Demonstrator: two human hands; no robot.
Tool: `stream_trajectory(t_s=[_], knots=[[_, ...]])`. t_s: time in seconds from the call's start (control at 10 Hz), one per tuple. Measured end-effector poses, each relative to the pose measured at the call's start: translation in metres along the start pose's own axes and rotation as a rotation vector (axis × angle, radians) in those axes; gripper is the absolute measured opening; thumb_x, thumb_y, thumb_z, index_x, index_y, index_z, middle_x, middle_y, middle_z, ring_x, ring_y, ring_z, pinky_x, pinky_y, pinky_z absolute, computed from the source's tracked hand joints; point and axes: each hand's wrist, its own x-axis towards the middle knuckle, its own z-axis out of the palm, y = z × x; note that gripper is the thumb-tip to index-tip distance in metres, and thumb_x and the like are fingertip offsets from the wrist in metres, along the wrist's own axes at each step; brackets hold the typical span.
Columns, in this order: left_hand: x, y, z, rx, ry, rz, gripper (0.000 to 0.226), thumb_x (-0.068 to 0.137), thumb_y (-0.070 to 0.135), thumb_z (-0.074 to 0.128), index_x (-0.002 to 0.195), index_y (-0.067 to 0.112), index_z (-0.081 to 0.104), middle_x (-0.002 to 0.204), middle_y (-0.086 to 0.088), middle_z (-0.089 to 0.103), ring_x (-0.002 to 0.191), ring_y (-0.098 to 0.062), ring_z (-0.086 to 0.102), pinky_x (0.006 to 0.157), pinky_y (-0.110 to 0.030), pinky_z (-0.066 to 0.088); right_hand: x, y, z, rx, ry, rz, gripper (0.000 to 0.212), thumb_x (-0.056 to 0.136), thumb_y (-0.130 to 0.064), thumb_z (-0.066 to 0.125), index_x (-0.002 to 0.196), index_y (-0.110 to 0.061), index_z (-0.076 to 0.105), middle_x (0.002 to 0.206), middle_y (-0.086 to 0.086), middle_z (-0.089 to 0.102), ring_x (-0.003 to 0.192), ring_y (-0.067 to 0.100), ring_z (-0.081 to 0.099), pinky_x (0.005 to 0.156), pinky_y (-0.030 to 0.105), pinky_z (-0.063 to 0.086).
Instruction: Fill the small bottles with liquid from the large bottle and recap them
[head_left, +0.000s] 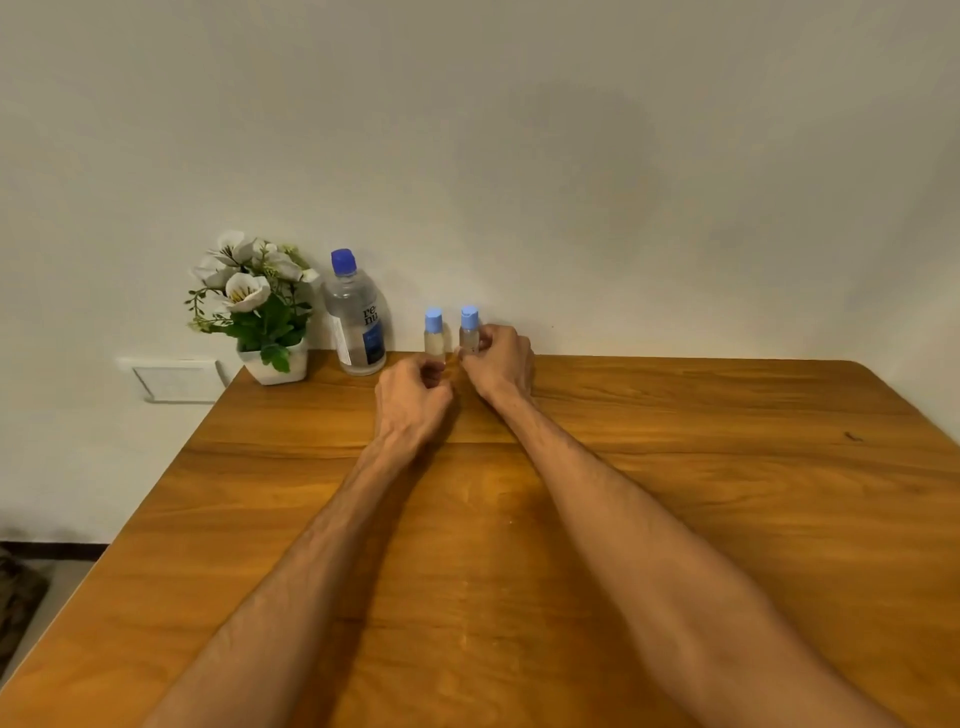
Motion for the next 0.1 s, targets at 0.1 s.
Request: stream_trajectory(t_s=[0.1], knots=[[-0.0012, 0.0012, 0.0006, -0.009, 0.012, -0.019, 0.036, 0.091, 0.006, 0.066, 0.127, 0.005, 0.069, 0.121, -0.011, 0.074, 0.106, -0.018, 0.067, 0.101, -0.033, 0.055, -0.0005, 0.0041, 0.0004, -0.005, -0.011, -0.036, 0.016, 0.086, -0.02, 0.081, 0.081, -0.024, 0.066, 0.075, -0.006, 0.066, 0.072, 0.016, 0.063, 0.063, 0.028, 0.048]])
